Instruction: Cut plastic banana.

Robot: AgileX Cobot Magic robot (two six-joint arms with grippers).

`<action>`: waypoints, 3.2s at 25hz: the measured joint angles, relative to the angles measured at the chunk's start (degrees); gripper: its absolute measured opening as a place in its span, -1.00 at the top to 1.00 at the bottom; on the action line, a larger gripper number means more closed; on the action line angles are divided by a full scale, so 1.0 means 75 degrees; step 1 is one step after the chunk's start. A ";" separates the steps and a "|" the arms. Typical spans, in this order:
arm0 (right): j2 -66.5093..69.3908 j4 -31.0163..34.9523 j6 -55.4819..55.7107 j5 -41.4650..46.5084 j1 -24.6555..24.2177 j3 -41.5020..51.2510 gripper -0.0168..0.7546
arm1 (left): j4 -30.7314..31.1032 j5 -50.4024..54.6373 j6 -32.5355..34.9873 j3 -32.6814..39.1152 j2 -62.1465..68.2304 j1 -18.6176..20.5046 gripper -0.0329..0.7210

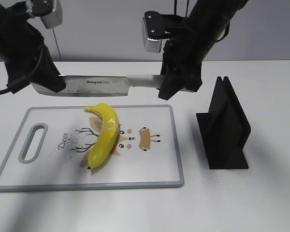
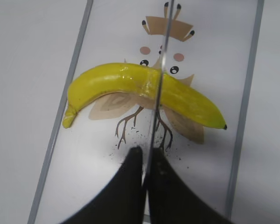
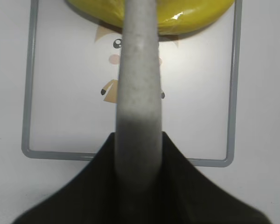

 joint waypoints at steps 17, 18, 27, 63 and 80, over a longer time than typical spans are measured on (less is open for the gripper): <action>0.1837 -0.0905 0.0299 -0.0558 -0.0004 -0.0161 0.53 | 0.0067 -0.2077 0.0118 0.0636 0.2238 -0.0508 0.88; 0.1845 -0.0943 0.0329 -0.0550 0.0004 -0.0181 0.53 | 0.0068 -0.2048 0.0122 0.0617 0.2270 -0.0515 0.88; 0.1613 -0.1041 0.0461 -0.0674 0.0081 -0.0119 0.53 | 0.0256 -0.2269 0.0138 0.0698 0.2229 -0.0536 0.88; -0.0377 -0.1889 0.2189 -0.0042 0.0119 -0.0090 0.54 | 0.0762 -0.1651 -0.2757 -0.0305 -0.0517 -0.0263 -0.82; -0.1454 -0.2051 0.8960 0.0634 0.0119 -0.0698 0.54 | 0.3648 0.1175 -0.9695 -0.1077 -0.0897 0.1289 -0.69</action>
